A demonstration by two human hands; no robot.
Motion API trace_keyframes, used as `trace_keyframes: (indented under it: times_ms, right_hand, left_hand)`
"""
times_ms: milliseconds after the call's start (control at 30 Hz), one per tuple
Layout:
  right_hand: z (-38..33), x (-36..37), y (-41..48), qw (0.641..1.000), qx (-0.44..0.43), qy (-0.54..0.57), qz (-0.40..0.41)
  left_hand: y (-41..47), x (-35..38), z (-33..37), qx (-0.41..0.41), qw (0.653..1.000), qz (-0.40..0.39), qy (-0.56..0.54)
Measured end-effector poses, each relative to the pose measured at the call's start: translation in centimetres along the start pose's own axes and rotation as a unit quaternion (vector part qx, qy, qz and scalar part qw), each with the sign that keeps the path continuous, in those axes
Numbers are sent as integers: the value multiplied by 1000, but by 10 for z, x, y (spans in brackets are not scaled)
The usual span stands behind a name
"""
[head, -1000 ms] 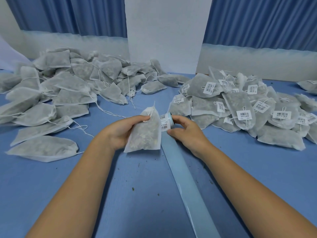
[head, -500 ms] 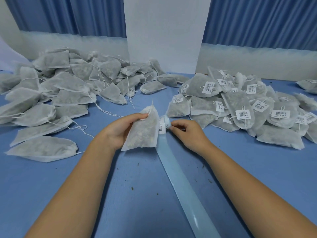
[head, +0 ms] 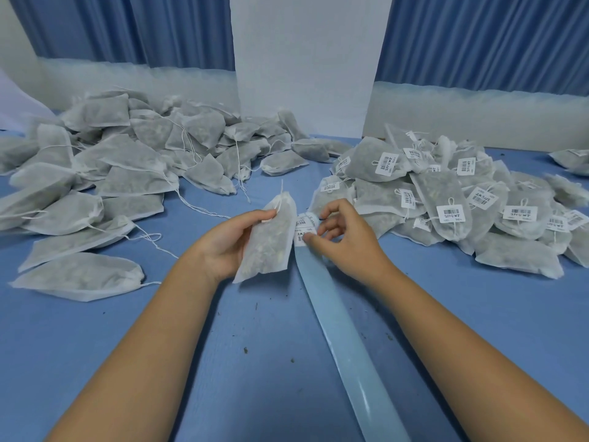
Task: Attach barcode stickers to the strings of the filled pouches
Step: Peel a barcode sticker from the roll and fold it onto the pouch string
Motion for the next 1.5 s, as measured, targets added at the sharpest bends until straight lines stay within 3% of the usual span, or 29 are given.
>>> trace_keyframes:
  times_ms: [200, 467, 600, 733, 1067, 1367, 1500]
  right_hand:
    - [4, 3, 0, 999, -27, 29, -34]
    - [6, 3, -2, 986, -126, -95, 46]
    - [4, 3, -3, 980, -149, -115, 56]
    - [1, 2, -4, 979, -153, -123, 55]
    - [3, 6, -4, 981, -140, -120, 53]
    - [-1, 6, -7, 964, -193, -152, 99]
    - [-4, 5, -9, 963, -198, -158, 97]
  left_hand:
    - [-2, 10, 0, -11, 998, -19, -55]
    - [-6, 14, 1, -56, 996, -18, -67]
    - [-5, 15, 2, -73, 988, -36, -130]
    - [-2, 10, 0, -32, 997, -21, -70]
    - [-5, 14, -1, -25, 998, -46, -42]
    - [-7, 19, 0, -54, 988, -67, -126]
    - [-7, 17, 1, -46, 993, -54, -97]
Point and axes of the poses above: each hand's wrist, its own y-axis towards the middle knuckle, its own x-axis out of the palm, z = x × y, the point moved 1 cm from there along y, towards the middle knuckle, and after that the axes turned 5 degrees about -y, right-handed, at the moved point
